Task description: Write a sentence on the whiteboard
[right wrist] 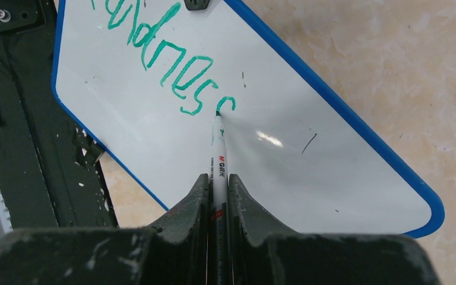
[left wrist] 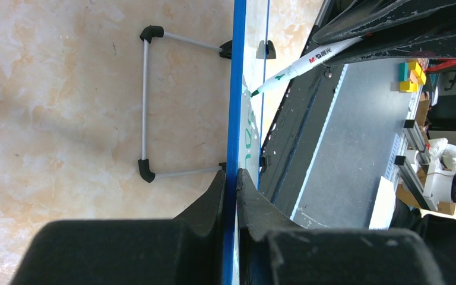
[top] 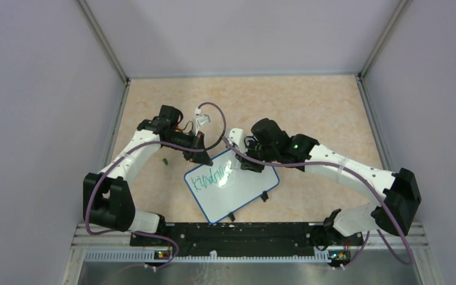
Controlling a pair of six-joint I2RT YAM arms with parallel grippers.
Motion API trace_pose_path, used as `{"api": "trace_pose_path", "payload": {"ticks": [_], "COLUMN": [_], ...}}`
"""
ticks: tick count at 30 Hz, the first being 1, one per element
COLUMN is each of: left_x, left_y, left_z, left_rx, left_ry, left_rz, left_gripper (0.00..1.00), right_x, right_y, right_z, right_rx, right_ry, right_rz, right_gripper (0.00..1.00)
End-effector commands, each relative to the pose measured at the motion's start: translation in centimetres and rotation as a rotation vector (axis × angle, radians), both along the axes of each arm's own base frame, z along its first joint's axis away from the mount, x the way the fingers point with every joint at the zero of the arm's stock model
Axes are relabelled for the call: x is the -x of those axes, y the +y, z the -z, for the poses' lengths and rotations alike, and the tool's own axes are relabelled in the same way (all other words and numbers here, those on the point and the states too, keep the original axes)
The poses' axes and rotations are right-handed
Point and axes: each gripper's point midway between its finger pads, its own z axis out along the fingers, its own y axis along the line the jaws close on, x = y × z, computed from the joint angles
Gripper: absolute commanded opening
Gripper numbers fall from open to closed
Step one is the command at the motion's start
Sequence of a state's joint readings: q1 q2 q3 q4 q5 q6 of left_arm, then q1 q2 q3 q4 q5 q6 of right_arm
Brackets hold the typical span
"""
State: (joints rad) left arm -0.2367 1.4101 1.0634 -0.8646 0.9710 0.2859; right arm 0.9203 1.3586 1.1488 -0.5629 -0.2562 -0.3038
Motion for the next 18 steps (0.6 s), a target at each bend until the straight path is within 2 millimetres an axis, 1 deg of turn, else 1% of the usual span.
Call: {"api": "trace_pose_path", "payload": {"ticks": [1,5,10,14,18], "left_x": [0.4,0.4,0.3,0.4,0.3], "left_y": [0.5,0.5,0.5,0.5,0.5], "left_z": [2.3,2.3,2.3,2.3,2.2], "left_rx": [-0.091,-0.090,-0.090,-0.091,-0.091], "left_ry": [0.032,0.033,0.030,0.031,0.026], "left_rz": [-0.002,-0.001,-0.001,-0.002,-0.003], "left_gripper": [0.00,0.00,0.00,0.00,0.00], "right_x": [-0.5,-0.5,0.3,1.1,1.7], "right_y": [-1.4,-1.9,-2.0,-1.3,-0.2], "right_z": [-0.3,-0.1,0.9,1.1,0.6], "right_rx": [0.014,0.025,0.030,0.020,0.008], "right_ry": [-0.041,-0.043,-0.003,0.026,0.018], "right_rz": [0.022,0.028,0.004,-0.021,-0.047], "right_gripper": [0.00,0.00,0.00,0.00,0.00]}}
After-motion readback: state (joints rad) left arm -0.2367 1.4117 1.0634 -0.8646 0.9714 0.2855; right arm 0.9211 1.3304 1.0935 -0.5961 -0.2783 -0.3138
